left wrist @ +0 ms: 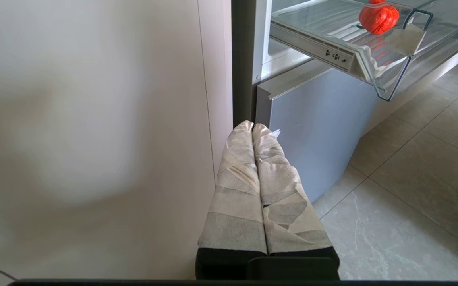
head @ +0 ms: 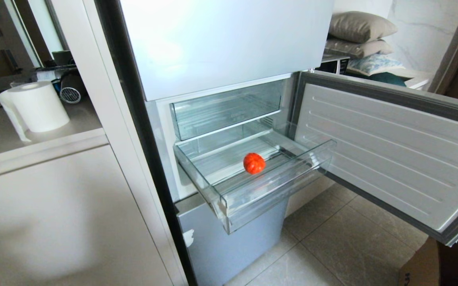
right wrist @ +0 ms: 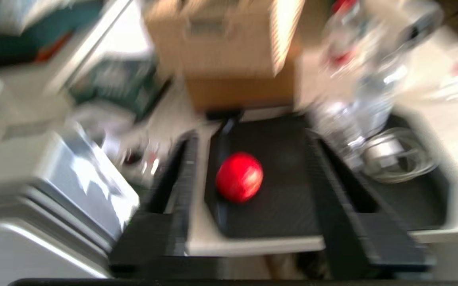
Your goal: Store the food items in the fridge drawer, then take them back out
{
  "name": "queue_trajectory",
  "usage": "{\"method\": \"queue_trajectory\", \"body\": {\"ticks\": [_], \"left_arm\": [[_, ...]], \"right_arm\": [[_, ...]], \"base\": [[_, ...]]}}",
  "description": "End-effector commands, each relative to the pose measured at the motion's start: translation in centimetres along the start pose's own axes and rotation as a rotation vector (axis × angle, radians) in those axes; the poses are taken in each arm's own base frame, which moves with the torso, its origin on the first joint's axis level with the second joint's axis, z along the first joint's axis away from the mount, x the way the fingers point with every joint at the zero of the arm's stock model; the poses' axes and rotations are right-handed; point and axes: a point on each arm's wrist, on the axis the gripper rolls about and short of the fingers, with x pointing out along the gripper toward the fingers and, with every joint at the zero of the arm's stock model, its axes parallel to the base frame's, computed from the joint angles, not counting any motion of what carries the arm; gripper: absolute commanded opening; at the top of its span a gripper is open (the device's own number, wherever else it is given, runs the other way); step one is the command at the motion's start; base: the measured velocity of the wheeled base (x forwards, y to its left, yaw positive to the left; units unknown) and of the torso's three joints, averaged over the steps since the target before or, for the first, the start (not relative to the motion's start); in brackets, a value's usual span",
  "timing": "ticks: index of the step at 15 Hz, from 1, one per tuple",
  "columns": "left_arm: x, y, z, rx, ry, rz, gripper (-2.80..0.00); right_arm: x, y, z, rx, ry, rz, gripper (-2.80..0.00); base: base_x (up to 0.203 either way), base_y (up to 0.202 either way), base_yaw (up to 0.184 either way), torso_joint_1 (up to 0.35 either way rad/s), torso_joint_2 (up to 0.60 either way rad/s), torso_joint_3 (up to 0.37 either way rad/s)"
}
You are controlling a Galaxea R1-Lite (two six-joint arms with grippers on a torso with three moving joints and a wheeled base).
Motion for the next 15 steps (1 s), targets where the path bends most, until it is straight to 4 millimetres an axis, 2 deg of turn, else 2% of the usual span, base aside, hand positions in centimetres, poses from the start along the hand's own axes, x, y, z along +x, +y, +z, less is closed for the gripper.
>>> {"method": "queue_trajectory", "body": {"ticks": [1, 4, 8, 11, 15], "left_arm": [[0.0, 0.0, 0.0, 0.000, 0.000, 0.001, -2.80], [0.0, 0.0, 0.0, 0.000, 0.000, 0.001, -2.80], [0.0, 0.0, 0.0, 0.000, 0.000, 0.001, -2.80], [0.0, 0.0, 0.0, 0.000, 0.000, 0.001, -2.80], [0.0, 0.0, 0.0, 0.000, 0.001, 0.001, -2.80]], "right_arm": [[5.3, -2.0, -4.8, 0.045, 0.206, 0.059, 0.00], [9.2, -3.3, -8.7, 0.069, 0.350, 0.133, 0.00], [14.9, -4.7, -13.7, 0.036, 0.403, 0.165, 0.00], [18.4, -5.3, -14.4, 0.011, 0.368, 0.174, 0.00], [20.4, -5.8, -15.9, -0.029, 0.376, 0.185, 0.00]], "base": [[0.000, 0.000, 0.000, 0.000, 0.00, 0.000], [0.000, 0.000, 0.000, 0.000, 0.00, 0.000], [0.000, 0.000, 0.000, 0.000, 0.00, 0.000], [0.000, 0.000, 0.000, 0.000, 0.00, 0.000], [0.000, 0.000, 0.000, 0.000, 0.00, 0.000]]}}
